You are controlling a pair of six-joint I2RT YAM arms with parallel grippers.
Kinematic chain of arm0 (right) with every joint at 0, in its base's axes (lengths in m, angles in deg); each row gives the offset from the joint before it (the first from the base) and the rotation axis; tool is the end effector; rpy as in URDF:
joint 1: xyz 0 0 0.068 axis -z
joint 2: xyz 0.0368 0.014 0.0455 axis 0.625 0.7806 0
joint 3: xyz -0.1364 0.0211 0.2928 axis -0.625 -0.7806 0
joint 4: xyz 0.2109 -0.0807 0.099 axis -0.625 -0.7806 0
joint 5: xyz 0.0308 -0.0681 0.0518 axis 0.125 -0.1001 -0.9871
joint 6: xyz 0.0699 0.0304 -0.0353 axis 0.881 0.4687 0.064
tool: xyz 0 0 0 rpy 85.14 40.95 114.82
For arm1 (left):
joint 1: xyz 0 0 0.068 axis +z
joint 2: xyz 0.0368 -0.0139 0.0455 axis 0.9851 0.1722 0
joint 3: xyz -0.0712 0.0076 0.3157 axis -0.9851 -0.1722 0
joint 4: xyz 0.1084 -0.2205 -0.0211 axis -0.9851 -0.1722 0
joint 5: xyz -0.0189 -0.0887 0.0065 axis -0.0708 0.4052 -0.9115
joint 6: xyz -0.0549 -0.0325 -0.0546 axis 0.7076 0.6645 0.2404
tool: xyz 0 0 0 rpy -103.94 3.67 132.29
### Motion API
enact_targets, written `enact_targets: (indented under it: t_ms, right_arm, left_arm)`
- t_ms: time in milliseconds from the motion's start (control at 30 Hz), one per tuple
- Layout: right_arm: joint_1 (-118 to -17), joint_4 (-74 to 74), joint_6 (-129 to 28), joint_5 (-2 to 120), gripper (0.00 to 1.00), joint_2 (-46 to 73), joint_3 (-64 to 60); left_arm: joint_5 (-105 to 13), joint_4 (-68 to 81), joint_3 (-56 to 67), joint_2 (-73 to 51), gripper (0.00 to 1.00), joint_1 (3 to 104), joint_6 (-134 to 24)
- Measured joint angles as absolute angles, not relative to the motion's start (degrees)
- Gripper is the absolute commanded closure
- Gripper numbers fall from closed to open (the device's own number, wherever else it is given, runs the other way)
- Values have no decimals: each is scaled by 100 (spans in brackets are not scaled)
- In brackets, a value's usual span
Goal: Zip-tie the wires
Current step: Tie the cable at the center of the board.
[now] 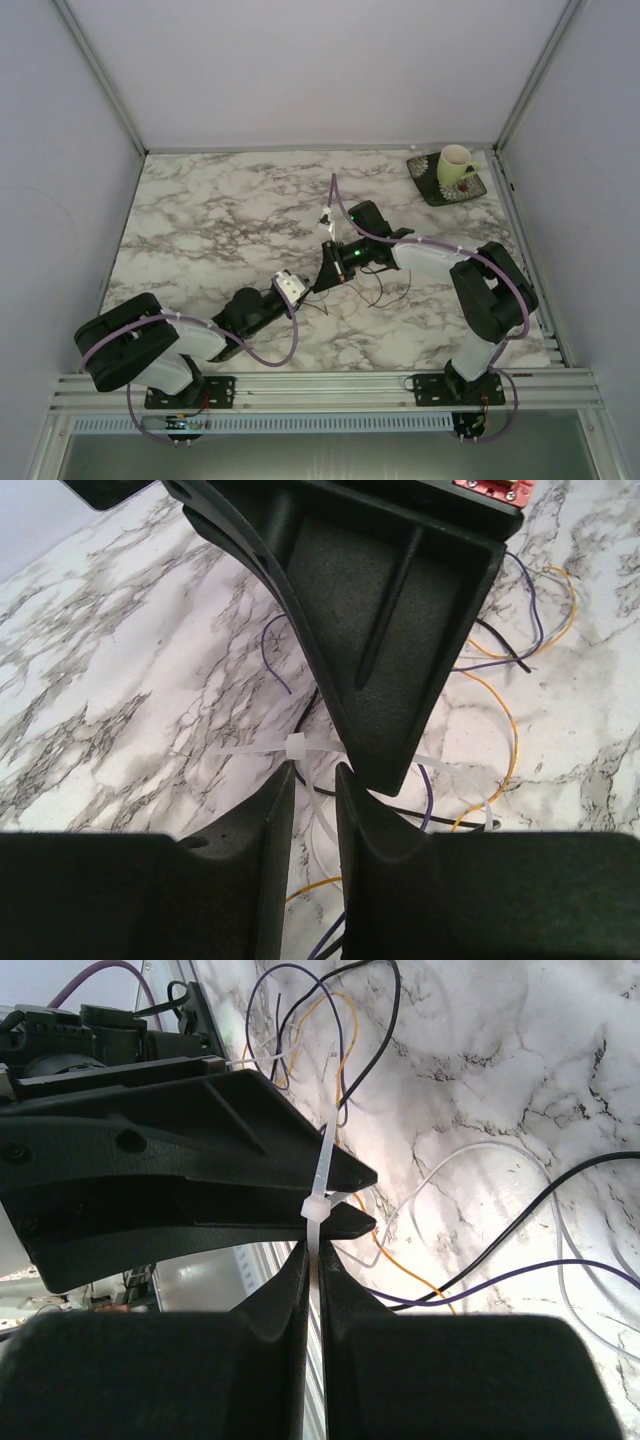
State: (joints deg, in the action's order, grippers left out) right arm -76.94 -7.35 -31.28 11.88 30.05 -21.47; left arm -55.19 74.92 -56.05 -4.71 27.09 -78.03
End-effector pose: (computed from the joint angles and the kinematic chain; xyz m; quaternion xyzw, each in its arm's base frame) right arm 0.2376 0.2637 0.2311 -0.2453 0.8130 0.5273 0.0303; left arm 0.1532 -0.2012 0.2274 0.3769 0.6034 -0.2409 0.6601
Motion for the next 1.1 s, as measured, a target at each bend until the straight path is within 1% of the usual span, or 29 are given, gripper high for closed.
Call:
enact_targets:
  t_ms: [233,300,867,1033,1100]
  right_arm:
    - [-7709,-663,-3080,1225,100,2881,-2204]
    - [-7712,-569,-3012,1225,100,2846,-2252]
    - [-7747,-307,-2837,1231,100,2691,-2375]
    - [-7747,-265,-2822,1234,100,2689,-2423]
    - [-7747,-270,-2819,1227,100,2689,-2429]
  left_arm:
    - [-5757,7693,-5605,-469,61,2709,-7796]
    - [-5832,7796,-5605,-458,59,2709,-7785]
    - [-6127,8143,-5608,-69,57,2683,-7807]
    - [-6181,8583,-5658,104,46,2681,-7787]
    - [-6216,8797,-5719,154,44,2683,-7777]
